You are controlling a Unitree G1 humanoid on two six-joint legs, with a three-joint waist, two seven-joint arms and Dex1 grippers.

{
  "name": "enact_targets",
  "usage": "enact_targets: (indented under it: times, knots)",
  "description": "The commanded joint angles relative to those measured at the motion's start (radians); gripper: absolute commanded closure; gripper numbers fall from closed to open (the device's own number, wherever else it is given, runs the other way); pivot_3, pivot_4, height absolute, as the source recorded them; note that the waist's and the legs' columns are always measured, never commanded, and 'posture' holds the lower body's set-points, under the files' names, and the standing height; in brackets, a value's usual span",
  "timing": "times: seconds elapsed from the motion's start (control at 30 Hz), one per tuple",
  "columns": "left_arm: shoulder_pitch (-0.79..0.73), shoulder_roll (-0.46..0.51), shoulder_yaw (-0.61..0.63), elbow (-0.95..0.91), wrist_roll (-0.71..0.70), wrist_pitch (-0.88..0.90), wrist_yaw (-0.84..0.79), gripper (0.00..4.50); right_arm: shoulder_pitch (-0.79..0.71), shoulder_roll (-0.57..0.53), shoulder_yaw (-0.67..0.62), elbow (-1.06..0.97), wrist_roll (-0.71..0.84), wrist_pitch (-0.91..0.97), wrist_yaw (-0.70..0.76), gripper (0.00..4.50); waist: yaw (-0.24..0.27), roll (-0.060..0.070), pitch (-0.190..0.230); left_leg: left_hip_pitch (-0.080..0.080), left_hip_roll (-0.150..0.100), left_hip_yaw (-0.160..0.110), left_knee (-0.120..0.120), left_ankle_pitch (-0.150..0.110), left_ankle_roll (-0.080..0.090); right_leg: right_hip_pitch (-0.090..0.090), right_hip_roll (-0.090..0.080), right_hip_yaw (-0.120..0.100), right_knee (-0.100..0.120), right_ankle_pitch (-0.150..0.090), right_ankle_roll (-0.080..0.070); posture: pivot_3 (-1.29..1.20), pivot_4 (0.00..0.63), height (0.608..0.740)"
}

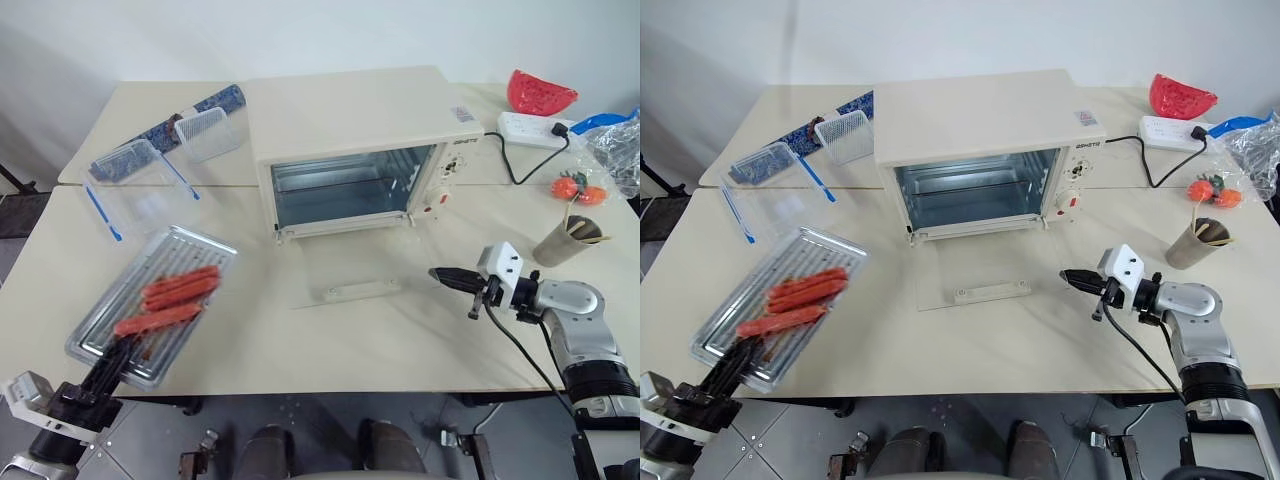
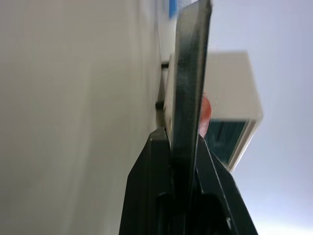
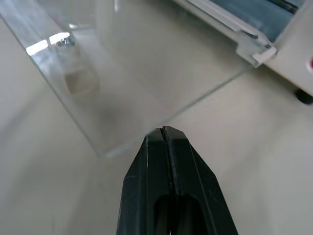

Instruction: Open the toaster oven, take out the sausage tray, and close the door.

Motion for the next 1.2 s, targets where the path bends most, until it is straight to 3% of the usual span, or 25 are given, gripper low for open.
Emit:
enact_targets:
  times: [0.03,0.47,0.73,0.9,1.07,1.2]
  knots:
    - [-0.018,-0.022,0.064,-0.009,-0.018,-0.019,0.013,4.50,-0.025,0.012,-0.024,-0.024,0.039,0.020,0.013,4.49,-0.001,0.000,0.000,0.000,0.000,0.000,0.000,0.000,0.000,0.000,0.000,0.000,0.000,0.000,0.000,0.00,0.150,0.740]
    - [-0.061,-0.031,0.059,0.007,-0.018,0.016,0.036,4.50,-0.062,0.000,-0.151,-0.272,0.249,0.337,-0.044,4.49,0.000,0.000,0.000,0.000,0.000,0.000,0.000,-0.001,0.000,0.000,0.001,0.000,0.000,0.000,0.000,0.00,0.150,0.740]
    - [-0.005,0.109,-0.008,0.006,-0.018,0.130,-0.116,4.50,-0.165,0.091,-0.218,-0.322,0.354,0.432,-0.165,4.49,-0.002,0.000,0.000,-0.002,0.001,0.002,-0.001,-0.002,-0.001,-0.004,0.001,0.001,0.003,0.000,0.000,0.00,0.150,0.740]
    - [0.038,0.264,-0.130,0.053,-0.018,0.179,-0.102,4.50,-0.101,0.064,-0.238,-0.368,0.411,0.502,-0.101,4.49,0.003,0.000,0.000,-0.003,0.001,0.002,-0.002,-0.004,0.000,-0.007,0.000,0.000,0.006,0.000,0.000,0.00,0.150,0.740]
    - [-0.135,0.418,-0.362,0.127,-0.018,0.225,-0.085,4.50,0.096,-0.051,-0.294,-0.545,0.509,0.657,-0.023,4.49,0.023,0.001,0.001,-0.006,-0.001,0.003,-0.002,-0.004,0.001,-0.011,-0.001,0.001,0.009,0.000,0.000,0.00,0.150,0.740]
    - [-0.274,0.456,-0.481,0.205,-0.018,0.241,-0.057,4.50,0.247,-0.101,-0.333,-0.677,0.520,0.672,0.001,3.63,0.024,0.001,0.001,-0.006,-0.002,0.010,-0.002,-0.004,0.001,-0.013,0.000,0.000,0.010,0.000,0.000,0.00,0.150,0.740]
